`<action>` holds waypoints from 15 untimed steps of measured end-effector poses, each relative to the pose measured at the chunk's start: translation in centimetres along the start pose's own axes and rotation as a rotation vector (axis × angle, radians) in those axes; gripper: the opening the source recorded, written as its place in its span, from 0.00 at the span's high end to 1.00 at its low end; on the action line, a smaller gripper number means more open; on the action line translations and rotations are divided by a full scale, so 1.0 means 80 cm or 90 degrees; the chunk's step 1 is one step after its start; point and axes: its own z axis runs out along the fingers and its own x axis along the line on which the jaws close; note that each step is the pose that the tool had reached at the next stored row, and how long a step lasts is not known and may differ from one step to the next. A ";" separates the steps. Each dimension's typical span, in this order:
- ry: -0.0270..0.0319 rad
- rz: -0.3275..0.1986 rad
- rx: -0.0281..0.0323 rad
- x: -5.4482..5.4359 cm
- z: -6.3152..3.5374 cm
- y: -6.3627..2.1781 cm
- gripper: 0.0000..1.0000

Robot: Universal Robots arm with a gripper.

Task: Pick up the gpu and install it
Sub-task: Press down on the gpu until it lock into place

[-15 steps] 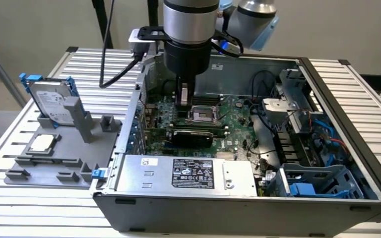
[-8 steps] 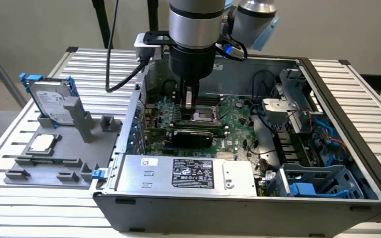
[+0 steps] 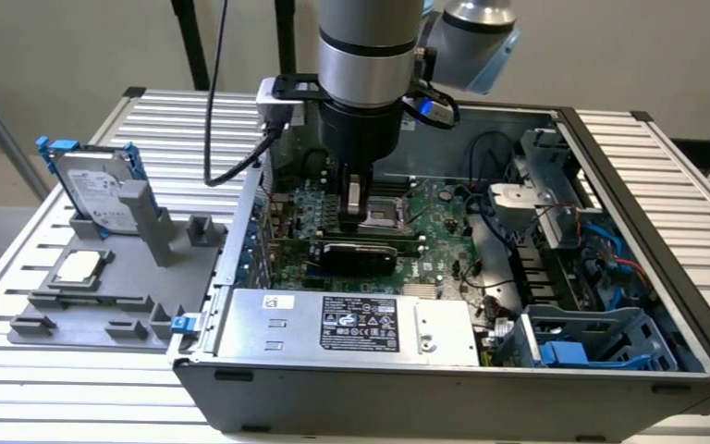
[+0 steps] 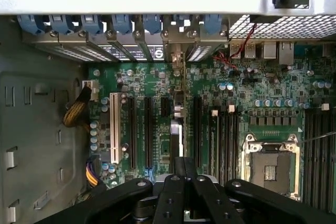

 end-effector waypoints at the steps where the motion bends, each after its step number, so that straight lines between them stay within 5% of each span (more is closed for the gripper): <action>1: 0.0000 0.000 0.0000 0.000 0.002 -0.001 0.89; 15: 0.0000 0.000 0.0000 -0.004 0.033 -0.008 0.89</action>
